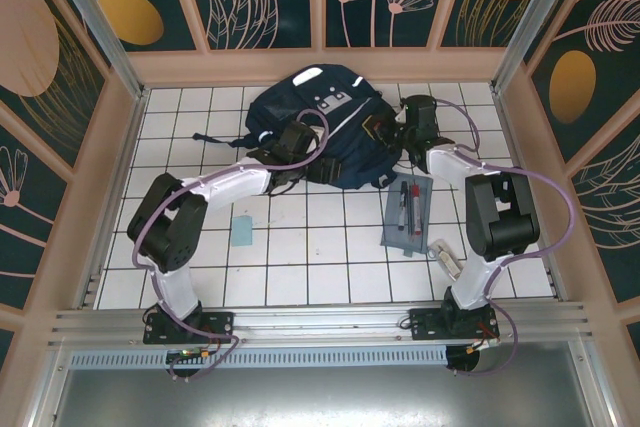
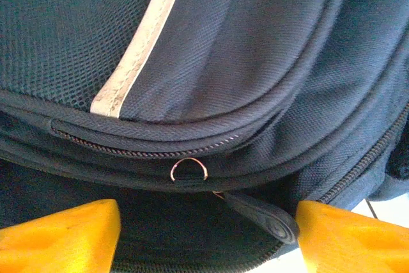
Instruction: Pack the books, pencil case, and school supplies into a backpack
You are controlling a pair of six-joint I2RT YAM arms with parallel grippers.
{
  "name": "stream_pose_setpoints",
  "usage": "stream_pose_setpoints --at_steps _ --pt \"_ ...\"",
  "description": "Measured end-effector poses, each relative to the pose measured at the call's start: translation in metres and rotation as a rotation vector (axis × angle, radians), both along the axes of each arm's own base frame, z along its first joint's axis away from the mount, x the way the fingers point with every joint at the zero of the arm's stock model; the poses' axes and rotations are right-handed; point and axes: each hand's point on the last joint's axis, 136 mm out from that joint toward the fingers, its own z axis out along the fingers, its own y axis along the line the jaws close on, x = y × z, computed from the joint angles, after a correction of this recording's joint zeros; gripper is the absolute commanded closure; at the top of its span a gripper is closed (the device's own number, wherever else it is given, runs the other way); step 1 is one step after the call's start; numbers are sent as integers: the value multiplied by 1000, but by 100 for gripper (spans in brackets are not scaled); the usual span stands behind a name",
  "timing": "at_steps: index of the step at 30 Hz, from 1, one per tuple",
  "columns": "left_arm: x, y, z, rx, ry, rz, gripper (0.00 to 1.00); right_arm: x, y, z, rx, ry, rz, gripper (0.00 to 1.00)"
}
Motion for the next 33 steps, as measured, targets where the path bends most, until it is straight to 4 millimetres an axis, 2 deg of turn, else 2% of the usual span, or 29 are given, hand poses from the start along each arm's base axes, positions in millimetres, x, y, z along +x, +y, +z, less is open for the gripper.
stream_pose_setpoints --at_steps 3,8,11,13,18,21,27,33 --pt "1 -2 -8 -11 19 12 51 -3 1 -3 1 5 1 100" --pt "6 -12 -19 -35 46 9 64 -6 0 2 1 -10 -1 100" --pt "6 -17 -29 -39 68 -5 81 -7 -1 2 -2 -10 -5 100" --pt "6 -16 -33 -33 71 -5 99 -9 -1 1 -5 -6 -4 100" --pt "8 -10 -31 -15 50 -3 100 -12 -3 5 -21 -21 3 100" --pt "10 3 -28 -11 43 15 100 -16 -5 3 -30 -21 4 100" --pt "21 42 -26 6 38 86 100 -23 -12 -2 -59 -23 -5 100" --pt "27 56 -17 22 4 113 100 -25 -14 0 -81 -36 0 100"
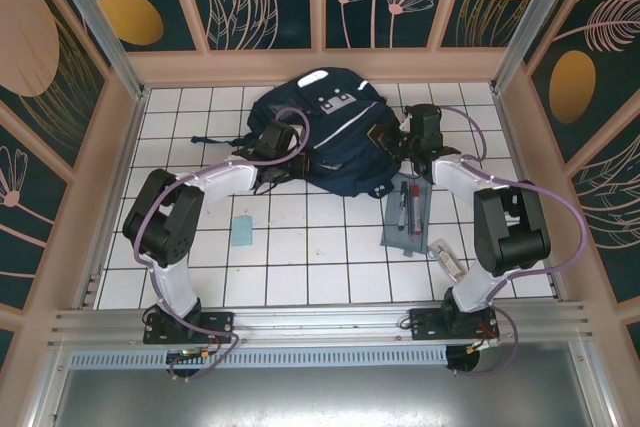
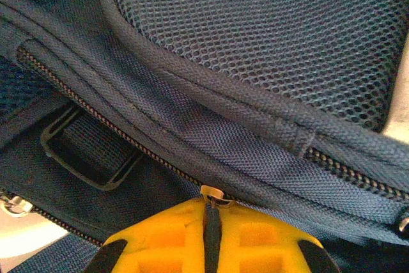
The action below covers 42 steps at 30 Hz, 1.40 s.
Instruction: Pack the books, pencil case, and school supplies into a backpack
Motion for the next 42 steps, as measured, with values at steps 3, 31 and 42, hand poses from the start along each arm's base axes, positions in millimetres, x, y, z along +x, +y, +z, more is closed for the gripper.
stream_pose_setpoints --at_steps 3,31,42 --pt "5 7 1 24 -18 31 100 -1 0 -1 0 2 0 100" --pt "-30 13 55 -605 135 277 2 -6 18 12 72 -11 6 100" --pt "-25 -28 58 -901 253 302 6 -5 29 16 116 -21 8 100"
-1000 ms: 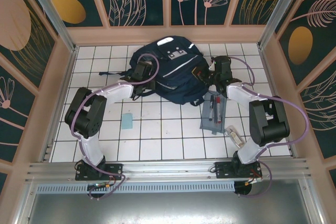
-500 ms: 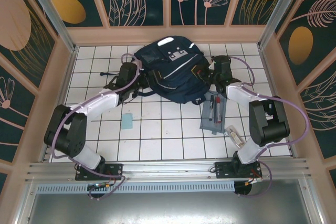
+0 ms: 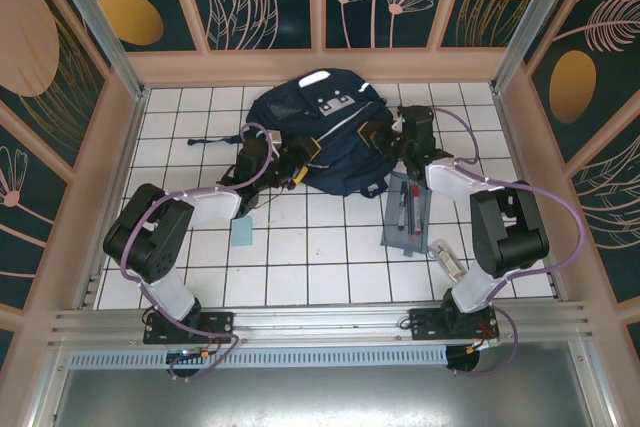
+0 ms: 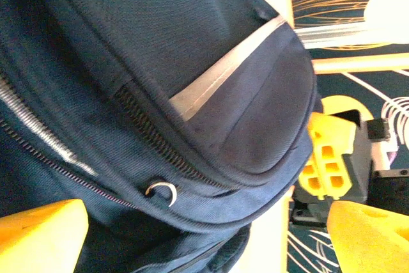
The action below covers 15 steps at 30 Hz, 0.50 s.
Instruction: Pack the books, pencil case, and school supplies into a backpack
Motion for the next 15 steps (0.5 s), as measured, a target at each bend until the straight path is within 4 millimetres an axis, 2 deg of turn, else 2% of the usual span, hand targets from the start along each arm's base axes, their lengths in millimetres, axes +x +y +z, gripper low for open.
stream_pose_setpoints --at_steps 4,7,12,15 --pt "7 -3 1 -31 -2 15 12 -2 0 -4 7 5 -2 100" --pt "11 -4 -6 -33 11 27 13 -4 0 -7 6 9 -3 100" --pt "17 -10 -20 -33 44 27 8 -6 -1 -12 5 15 -7 100" --pt "18 -13 -20 -25 43 29 6 -6 -1 -12 6 15 -4 100"
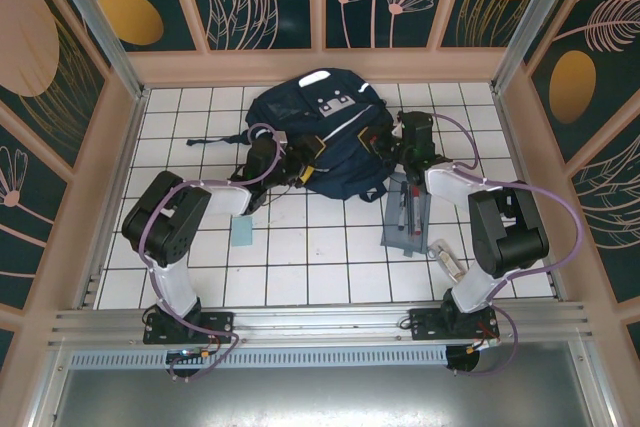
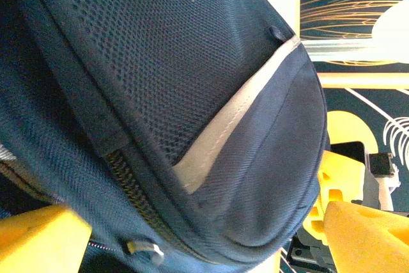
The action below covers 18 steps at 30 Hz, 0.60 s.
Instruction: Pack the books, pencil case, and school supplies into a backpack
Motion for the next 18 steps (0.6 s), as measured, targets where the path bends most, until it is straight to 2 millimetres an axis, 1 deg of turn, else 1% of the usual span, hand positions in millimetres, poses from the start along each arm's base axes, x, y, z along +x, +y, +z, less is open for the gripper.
stream_pose_setpoints --at_steps 3,5,6,7,8,9,10,11,12,13,14,15,18 --pt "5 -1 1 25 -4 8 9 -1 1 1 3 -3 5 100" --pt "9 -2 -1 35 -3 17 16 0 2 2 6 -8 8 100" --pt "11 -2 -3 40 0 17 23 0 2 3 7 -11 9 100" --pt "13 -2 -7 44 8 21 31 0 2 3 7 -12 9 100" --pt "15 -1 -12 48 17 26 42 0 2 3 7 -11 9 100" --pt "16 0 -16 52 23 27 50 0 2 3 6 -10 9 100" --pt "17 1 -20 56 30 31 64 -1 3 2 3 -9 11 100" --pt "19 2 -21 58 34 35 79 -2 3 1 1 -7 12 100" --pt "21 3 -21 56 36 40 91 -2 3 0 -1 -6 11 100" --pt "24 4 -19 53 32 45 100 -2 3 -1 -5 -6 11 100" --pt "27 5 -16 50 24 49 100 -2 2 -3 -11 -7 7 99" --pt "29 6 -13 49 18 52 100 -2 0 -3 -17 -12 6 93" --pt "30 6 -10 43 12 50 100 -8 -3 -3 -59 -24 25 61"
